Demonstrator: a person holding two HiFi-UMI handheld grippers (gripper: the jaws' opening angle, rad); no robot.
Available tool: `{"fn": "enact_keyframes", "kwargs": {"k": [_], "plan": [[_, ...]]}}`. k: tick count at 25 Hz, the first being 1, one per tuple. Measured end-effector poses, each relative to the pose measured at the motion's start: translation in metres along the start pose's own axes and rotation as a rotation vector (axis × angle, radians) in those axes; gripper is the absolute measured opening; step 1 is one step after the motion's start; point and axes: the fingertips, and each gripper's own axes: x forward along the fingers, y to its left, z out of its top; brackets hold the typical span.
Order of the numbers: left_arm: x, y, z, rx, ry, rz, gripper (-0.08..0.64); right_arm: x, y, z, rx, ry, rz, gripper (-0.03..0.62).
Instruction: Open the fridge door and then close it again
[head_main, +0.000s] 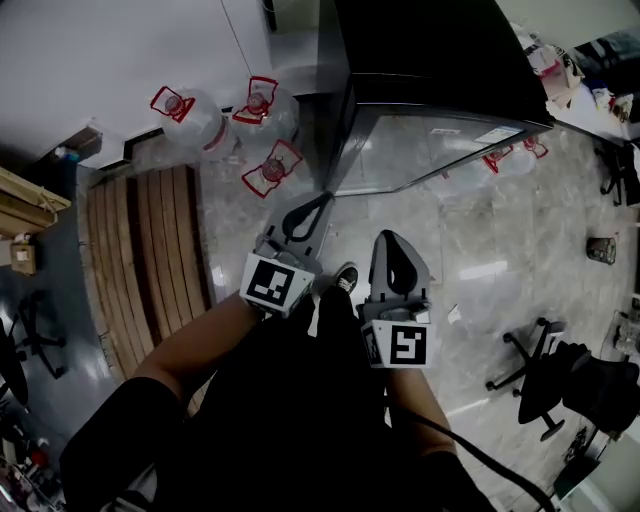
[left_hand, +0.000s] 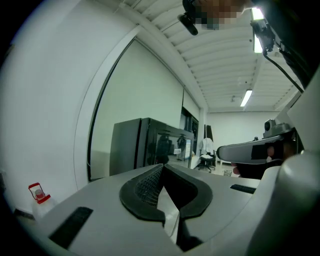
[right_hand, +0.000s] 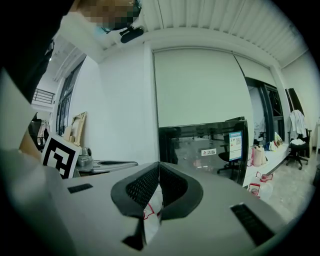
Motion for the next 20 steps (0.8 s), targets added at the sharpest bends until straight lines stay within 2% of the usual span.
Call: {"fn": "enact_keyframes", "kwargs": {"k": [4,7,9,13,20], "plan": [[0.039,0.024,-0.032,0.003,0.012,0.031,0.008,0.041,-0.025,-0.031,0.007,0.014,-0.002,0.015],[0.072,0.044,-0.063,0.035,0.019,0.040,0.009,0.070,-0.042,-0.057,0.010,0.014,0.003,0.015],[0.090,0.051,-0.081,0.052,0.010,0.027,0.016,0.083,-0.050,-0.075,0.016,0.031,0.008,0.015],[0.111,0.060,-0.105,0.056,-0.016,-0.008,0.102,0.098,-0.058,-0.108,0.050,0.086,0.015,0.015],[0.130,0.056,-0.119,0.129,-0.020,-0.077,0.104,0.111,-0.067,-0.131,0.084,0.084,0.028,0.015]]}}
